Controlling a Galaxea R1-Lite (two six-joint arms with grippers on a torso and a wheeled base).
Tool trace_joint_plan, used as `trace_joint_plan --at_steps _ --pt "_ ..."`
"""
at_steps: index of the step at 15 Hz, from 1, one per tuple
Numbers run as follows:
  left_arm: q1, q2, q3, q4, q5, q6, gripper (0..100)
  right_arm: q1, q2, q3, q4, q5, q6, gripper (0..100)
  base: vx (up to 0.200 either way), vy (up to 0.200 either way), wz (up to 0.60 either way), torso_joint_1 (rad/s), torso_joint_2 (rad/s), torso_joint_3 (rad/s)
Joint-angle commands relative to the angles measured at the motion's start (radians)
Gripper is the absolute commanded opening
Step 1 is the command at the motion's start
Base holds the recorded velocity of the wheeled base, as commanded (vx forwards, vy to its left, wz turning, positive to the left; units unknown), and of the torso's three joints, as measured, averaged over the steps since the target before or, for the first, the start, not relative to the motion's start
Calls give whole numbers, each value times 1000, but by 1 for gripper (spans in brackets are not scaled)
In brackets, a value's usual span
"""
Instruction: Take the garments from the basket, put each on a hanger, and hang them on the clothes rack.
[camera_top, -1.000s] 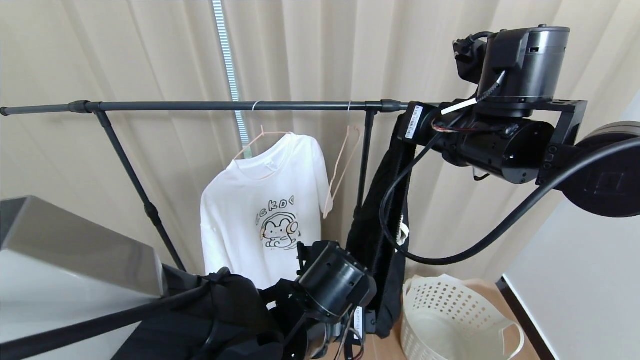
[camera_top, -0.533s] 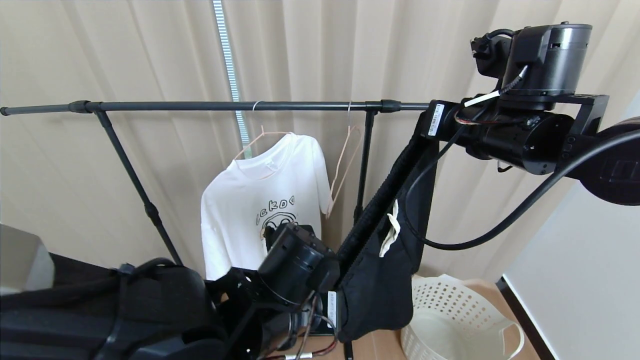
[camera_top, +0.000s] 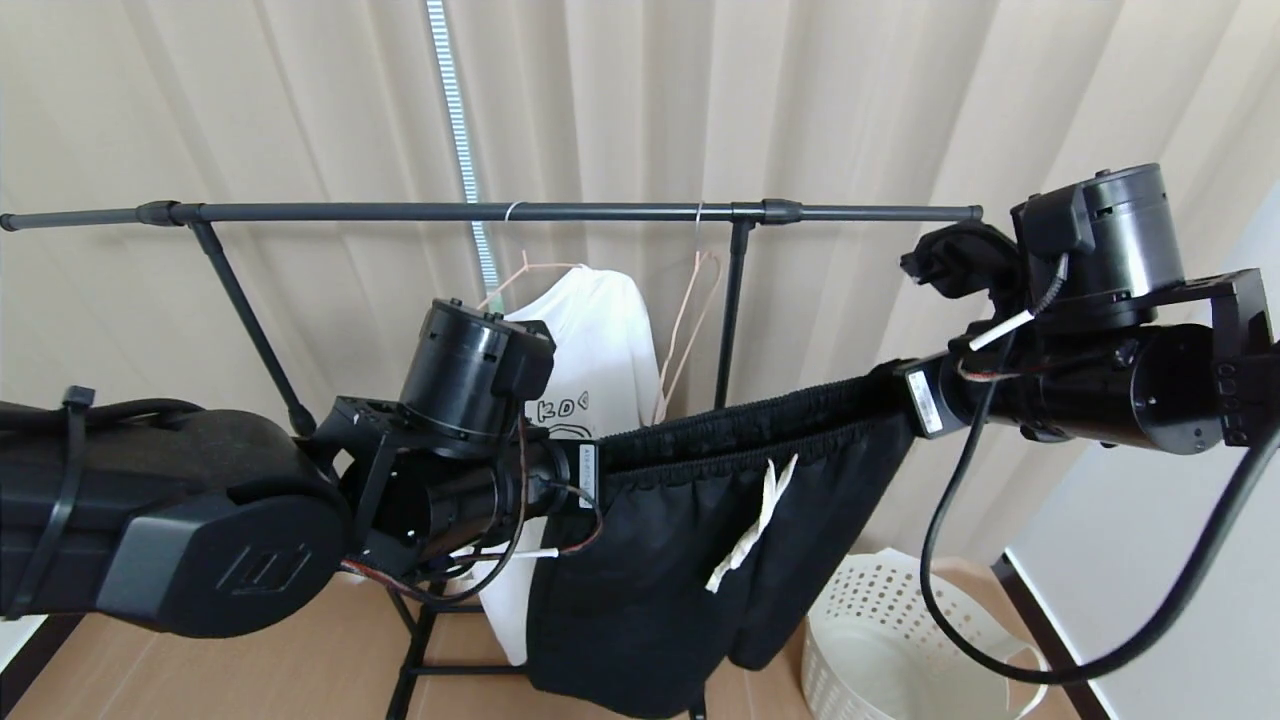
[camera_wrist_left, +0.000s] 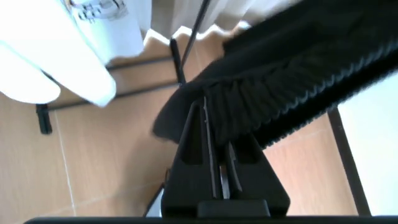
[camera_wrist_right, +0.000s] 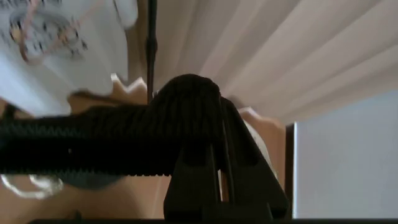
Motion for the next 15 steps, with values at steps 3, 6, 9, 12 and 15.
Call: trace_joint_plan --at_steps 3,6,9,12,15 --pt "23 -1 -16 -2 -1 96 0 44 -13 -35 97 -1 0 0 0 0 0 0 0 0" --pt "83 -10 21 -4 1 146 0 1 8 -52 98 -10 -1 0 0 0 0 0 0 0" --pt "128 -33 50 -5 -1 152 0 -65 33 -78 98 -10 -3 0 0 0 0 0 0 0" --pt "178 -47 55 -7 -26 154 0 -122 28 -86 100 -10 -27 0 0 0 0 0 0 0" --pt "189 -49 10 -7 -104 151 0 -110 -1 -24 113 -12 -60 0 0 0 0 0 0 0"
